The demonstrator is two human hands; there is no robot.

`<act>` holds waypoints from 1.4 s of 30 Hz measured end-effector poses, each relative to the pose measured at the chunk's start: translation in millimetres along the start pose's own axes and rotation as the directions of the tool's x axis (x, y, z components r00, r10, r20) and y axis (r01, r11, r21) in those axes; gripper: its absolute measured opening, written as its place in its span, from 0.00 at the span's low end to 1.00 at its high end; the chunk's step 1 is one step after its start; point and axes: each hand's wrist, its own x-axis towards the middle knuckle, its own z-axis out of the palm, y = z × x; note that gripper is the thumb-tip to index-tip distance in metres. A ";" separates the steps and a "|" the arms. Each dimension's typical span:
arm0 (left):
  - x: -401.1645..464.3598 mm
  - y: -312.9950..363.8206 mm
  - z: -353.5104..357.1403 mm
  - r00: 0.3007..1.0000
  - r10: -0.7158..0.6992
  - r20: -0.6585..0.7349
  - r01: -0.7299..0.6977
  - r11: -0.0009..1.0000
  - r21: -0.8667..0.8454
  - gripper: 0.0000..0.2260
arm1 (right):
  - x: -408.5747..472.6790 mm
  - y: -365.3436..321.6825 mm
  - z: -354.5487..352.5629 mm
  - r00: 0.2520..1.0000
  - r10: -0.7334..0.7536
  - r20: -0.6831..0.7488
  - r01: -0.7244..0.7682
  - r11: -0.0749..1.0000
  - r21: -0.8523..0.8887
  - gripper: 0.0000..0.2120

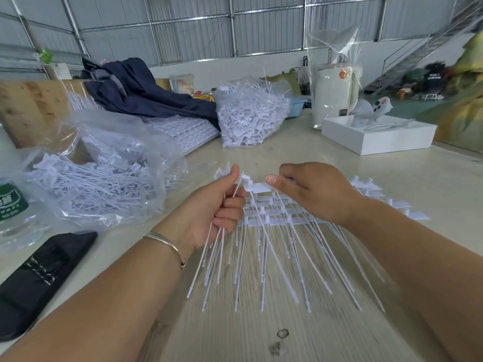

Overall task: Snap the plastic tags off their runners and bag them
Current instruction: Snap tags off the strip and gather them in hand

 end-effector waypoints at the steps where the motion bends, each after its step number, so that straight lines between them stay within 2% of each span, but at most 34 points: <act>1: -0.7 0.5 0.7 1.000 0.019 -0.002 -0.019 1.000 0.018 0.20 | 0.0 -0.3 1.5 1.000 -0.023 0.002 0.023 0.999 -0.038 0.24; 5: -4.1 -0.4 1.8 0.998 0.069 0.004 -0.069 0.985 0.160 0.13 | 0.3 -4.9 6.7 0.993 -0.115 -0.025 0.111 0.986 -0.121 0.22; 8: 0.2 -4.7 -0.6 0.989 0.125 -0.083 -0.100 0.961 0.256 0.15 | 1.9 -5.6 7.4 0.993 -0.110 -0.031 0.107 0.992 -0.073 0.18; 10: 1.9 -5.3 -1.5 0.984 0.155 -0.089 -0.133 0.967 0.215 0.13 | 1.6 -4.5 6.1 0.994 -0.104 -0.036 0.101 0.991 -0.083 0.15; 12: 2.8 -3.7 -4.1 0.984 0.162 -0.077 -0.148 0.976 0.156 0.17 | 0.6 -3.8 3.2 0.995 -0.080 -0.052 0.071 0.985 -0.158 0.14; 15: 0.6 -1.1 -6.4 0.991 0.132 -0.027 -0.129 0.989 0.078 0.13 | 1.9 -2.0 1.2 0.997 -0.013 -0.071 -0.010 0.946 -0.325 0.19; 17: -0.7 -0.7 -6.7 0.993 0.116 0.023 -0.117 0.993 0.015 0.11 | 2.3 -1.2 0.6 0.998 0.034 -0.049 -0.044 0.973 -0.225 0.21; 20: -1.8 -0.9 -8.8 0.988 0.112 0.110 -0.101 0.990 -0.098 0.12 | 0.6 -4.1 -3.2 0.994 0.105 0.039 -0.110 0.981 0.162 0.23; 23: -4.9 0.8 -8.9 0.961 0.119 0.251 -0.065 0.975 -0.213 0.16 | 0.4 -12.5 -13.7 0.994 0.100 0.045 -0.108 0.851 0.514 0.23; 25: -7.9 1.4 -7.1 0.928 0.134 0.347 -0.048 0.968 -0.244 0.22 | -0.2 -19.6 -19.9 0.998 0.053 0.039 -0.066 0.769 0.636 0.24; 28: -10.3 -1.2 -0.2 0.881 0.124 0.456 -0.029 0.977 -0.210 0.24 | -1.8 -28.8 -20.8 0.999 -0.032 0.041 -0.006 0.712 0.702 0.28; 31: -10.4 -4.1 4.3 0.866 0.079 0.494 -0.003 0.988 -0.154 0.23 | -3.1 -33.0 -18.0 0.996 -0.053 0.065 -0.010 0.697 0.717 0.32; 35: -9.2 -3.8 4.7 0.887 0.102 0.450 -0.027 0.985 -0.171 0.20 | -2.8 -31.3 -18.0 1.000 0.016 0.005 -0.015 0.688 0.726 0.25; 37: -7.6 -2.6 5.2 0.903 0.141 0.406 -0.064 0.978 -0.197 0.13 | -1.8 -27.5 -17.3 0.998 0.063 -0.032 -0.020 0.691 0.722 0.25; 39: -6.5 -2.0 4.5 0.925 0.154 0.348 -0.090 0.977 -0.195 0.08 | -1.3 -23.9 -16.3 0.992 0.105 -0.072 -0.026 0.719 0.695 0.25; 42: -5.4 -2.5 2.2 0.937 0.136 0.323 -0.079 0.980 -0.183 0.07 | -1.8 -19.9 -13.5 0.982 0.121 -0.144 -0.009 0.795 0.606 0.25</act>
